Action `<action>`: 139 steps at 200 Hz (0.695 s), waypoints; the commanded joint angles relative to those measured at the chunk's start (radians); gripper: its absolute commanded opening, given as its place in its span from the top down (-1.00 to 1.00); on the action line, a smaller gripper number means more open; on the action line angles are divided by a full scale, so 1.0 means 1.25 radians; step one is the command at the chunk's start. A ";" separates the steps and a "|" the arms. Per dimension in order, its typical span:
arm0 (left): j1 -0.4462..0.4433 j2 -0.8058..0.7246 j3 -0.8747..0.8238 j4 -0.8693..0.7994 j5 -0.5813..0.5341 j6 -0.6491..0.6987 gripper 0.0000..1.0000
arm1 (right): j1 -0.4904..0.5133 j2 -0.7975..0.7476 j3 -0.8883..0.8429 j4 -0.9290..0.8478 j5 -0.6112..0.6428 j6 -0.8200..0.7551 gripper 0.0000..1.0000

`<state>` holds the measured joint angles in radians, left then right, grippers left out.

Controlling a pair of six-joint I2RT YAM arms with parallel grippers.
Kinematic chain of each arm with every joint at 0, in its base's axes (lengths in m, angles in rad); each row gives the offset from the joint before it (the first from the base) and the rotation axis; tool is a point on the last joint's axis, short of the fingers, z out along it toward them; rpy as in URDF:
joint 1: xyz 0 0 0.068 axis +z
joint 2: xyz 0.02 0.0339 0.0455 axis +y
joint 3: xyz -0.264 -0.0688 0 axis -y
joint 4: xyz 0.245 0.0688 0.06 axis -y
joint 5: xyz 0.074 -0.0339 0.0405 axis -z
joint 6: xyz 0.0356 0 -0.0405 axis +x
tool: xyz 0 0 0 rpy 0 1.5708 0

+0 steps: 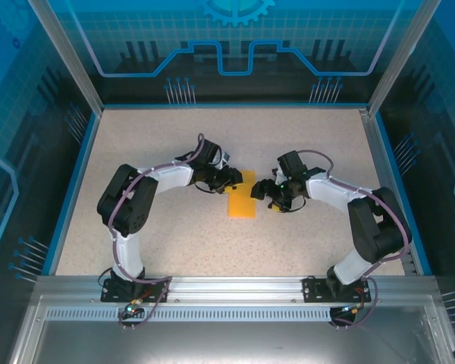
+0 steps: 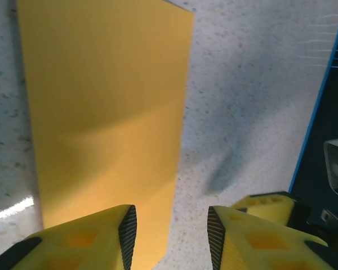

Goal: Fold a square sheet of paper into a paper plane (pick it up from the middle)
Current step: Third fold the triangle at the center of the table.

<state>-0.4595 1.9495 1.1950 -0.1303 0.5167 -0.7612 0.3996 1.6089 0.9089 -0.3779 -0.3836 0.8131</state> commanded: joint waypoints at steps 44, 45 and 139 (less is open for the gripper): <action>0.001 0.052 0.047 -0.143 -0.120 0.015 0.18 | 0.044 0.024 -0.001 0.033 -0.027 0.061 -0.50; 0.001 0.053 0.047 -0.144 -0.121 0.014 0.18 | 0.044 0.024 0.000 0.032 -0.026 0.062 -0.49; 0.001 0.086 0.052 -0.177 -0.130 0.001 0.16 | 0.084 0.089 0.049 -0.006 -0.011 0.080 -0.44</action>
<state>-0.4583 2.0109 1.2514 -0.2829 0.3904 -0.7597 0.4873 1.6997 0.9314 -0.3607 -0.3962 0.8986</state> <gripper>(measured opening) 0.417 0.724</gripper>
